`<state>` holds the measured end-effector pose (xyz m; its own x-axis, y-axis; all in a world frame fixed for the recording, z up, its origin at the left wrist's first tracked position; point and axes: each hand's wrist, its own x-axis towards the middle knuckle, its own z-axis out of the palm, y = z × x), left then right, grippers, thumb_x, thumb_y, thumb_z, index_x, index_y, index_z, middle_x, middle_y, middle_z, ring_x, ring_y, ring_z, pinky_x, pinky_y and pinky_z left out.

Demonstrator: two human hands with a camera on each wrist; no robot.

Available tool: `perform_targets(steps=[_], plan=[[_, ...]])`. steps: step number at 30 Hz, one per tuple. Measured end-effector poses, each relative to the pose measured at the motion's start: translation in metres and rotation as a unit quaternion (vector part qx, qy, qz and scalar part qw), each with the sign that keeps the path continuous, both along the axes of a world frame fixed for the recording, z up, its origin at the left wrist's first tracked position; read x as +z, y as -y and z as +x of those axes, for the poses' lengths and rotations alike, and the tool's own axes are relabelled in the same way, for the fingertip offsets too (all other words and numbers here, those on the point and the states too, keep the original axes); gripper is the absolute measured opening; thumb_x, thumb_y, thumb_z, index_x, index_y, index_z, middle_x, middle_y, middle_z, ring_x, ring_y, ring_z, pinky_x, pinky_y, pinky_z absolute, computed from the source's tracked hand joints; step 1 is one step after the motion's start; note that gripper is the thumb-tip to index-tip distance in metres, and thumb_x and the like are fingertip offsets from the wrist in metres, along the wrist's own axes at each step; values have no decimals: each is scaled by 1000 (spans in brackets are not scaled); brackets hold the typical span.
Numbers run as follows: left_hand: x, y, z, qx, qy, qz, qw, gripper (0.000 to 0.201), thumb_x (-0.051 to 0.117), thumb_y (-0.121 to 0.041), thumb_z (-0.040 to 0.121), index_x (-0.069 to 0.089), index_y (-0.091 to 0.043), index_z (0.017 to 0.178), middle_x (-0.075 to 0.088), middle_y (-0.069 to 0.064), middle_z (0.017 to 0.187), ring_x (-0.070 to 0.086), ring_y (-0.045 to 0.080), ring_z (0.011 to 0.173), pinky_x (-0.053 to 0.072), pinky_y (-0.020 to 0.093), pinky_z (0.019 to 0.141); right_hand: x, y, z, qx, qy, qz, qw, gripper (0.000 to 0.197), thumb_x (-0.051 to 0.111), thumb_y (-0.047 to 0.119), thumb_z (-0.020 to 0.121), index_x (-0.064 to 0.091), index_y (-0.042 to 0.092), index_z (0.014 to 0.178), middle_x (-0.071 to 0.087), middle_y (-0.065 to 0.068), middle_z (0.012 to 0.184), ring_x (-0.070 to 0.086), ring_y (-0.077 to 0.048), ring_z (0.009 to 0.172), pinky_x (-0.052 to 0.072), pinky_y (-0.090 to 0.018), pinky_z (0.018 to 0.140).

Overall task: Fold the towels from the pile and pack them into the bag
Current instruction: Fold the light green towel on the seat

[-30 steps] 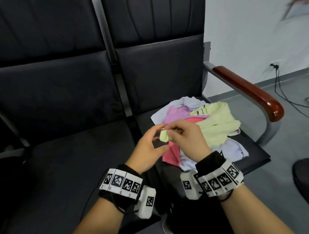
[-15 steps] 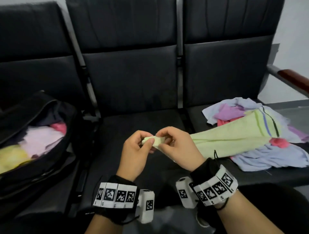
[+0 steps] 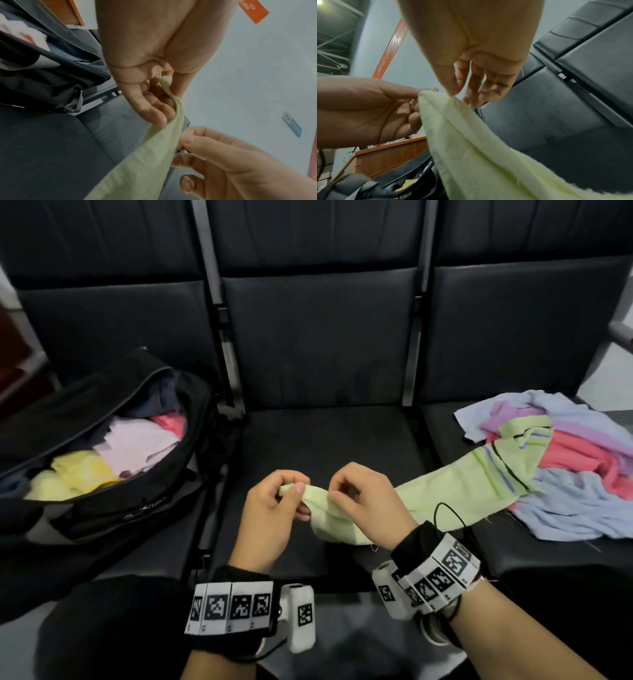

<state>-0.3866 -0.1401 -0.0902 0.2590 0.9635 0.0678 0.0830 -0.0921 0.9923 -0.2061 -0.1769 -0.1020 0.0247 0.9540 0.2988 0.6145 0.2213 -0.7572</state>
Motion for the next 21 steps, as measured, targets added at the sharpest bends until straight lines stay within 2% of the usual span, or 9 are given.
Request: perform_targets(steps=[1, 3, 5, 7, 10, 12, 15, 17, 21], plan=[[1, 0, 1, -15, 4, -2, 1000, 16, 59, 0, 96, 71, -11, 93, 70, 11, 90, 66, 19, 68, 60, 32, 62, -1, 1, 0, 8, -20, -4, 1000, 11, 67, 12, 85, 64, 22, 87, 62, 10, 87, 60, -10, 83, 43, -14, 71], [2, 1, 3, -50, 5, -11, 999, 21, 65, 5, 90, 72, -14, 97, 72, 10, 91, 67, 18, 71, 59, 30, 65, -3, 3, 1, 20, -50, -25, 998, 14, 68, 14, 85, 65, 23, 94, 66, 11, 90, 63, -9, 87, 47, -19, 77], [2, 3, 4, -74, -1, -18, 997, 29, 69, 9, 85, 72, -15, 101, 73, 10, 92, 69, 19, 79, 58, 30, 70, -6, 5, 2, 20, -63, -47, 997, 9, 68, 15, 85, 65, 23, 89, 66, 10, 83, 63, -11, 83, 51, -28, 78], [1, 2, 4, -65, -7, -15, 998, 31, 69, 10, 84, 73, -16, 100, 75, 7, 92, 70, 18, 83, 58, 29, 70, -8, 7, 2, 6, -66, -56, 996, 8, 68, 16, 87, 64, 23, 84, 65, 8, 78, 62, -12, 78, 52, -33, 78], [-2, -2, 1, -25, -50, 13, 998, 20, 68, 0, 88, 73, -19, 92, 74, 5, 82, 66, 24, 72, 57, 36, 67, -6, 7, 4, -16, -100, -32, 994, 13, 65, 19, 88, 61, 29, 82, 64, 10, 78, 60, -8, 74, 49, -22, 71], [-4, -5, -2, -7, -91, 36, 995, 9, 69, -9, 91, 72, -16, 87, 71, 6, 79, 64, 31, 72, 55, 41, 69, -3, 5, 4, -18, -124, -26, 992, 13, 63, 21, 89, 59, 31, 82, 62, 12, 78, 56, -4, 70, 45, -16, 66], [-7, -7, -6, 22, -133, 67, 989, 8, 71, -15, 90, 71, -14, 83, 65, 6, 90, 62, 21, 81, 51, 35, 77, 1, 3, 4, -4, -144, -36, 989, 11, 63, 22, 90, 59, 30, 84, 60, 13, 75, 53, -3, 67, 44, -19, 64], [-5, -8, -7, 3, -121, 61, 991, 4, 72, -13, 89, 72, -13, 85, 66, 5, 94, 64, 19, 87, 52, 35, 80, 2, 3, 3, 6, -143, -38, 989, 11, 63, 21, 90, 60, 30, 84, 60, 12, 75, 52, -5, 68, 45, -22, 65], [-1, -4, -4, -65, -107, 58, 990, 7, 70, -14, 90, 71, -19, 85, 71, 0, 83, 66, 18, 80, 53, 38, 74, 1, 4, 0, 19, -130, -37, 991, 9, 65, 22, 89, 62, 30, 85, 63, 12, 77, 56, -3, 68, 45, -17, 65]])
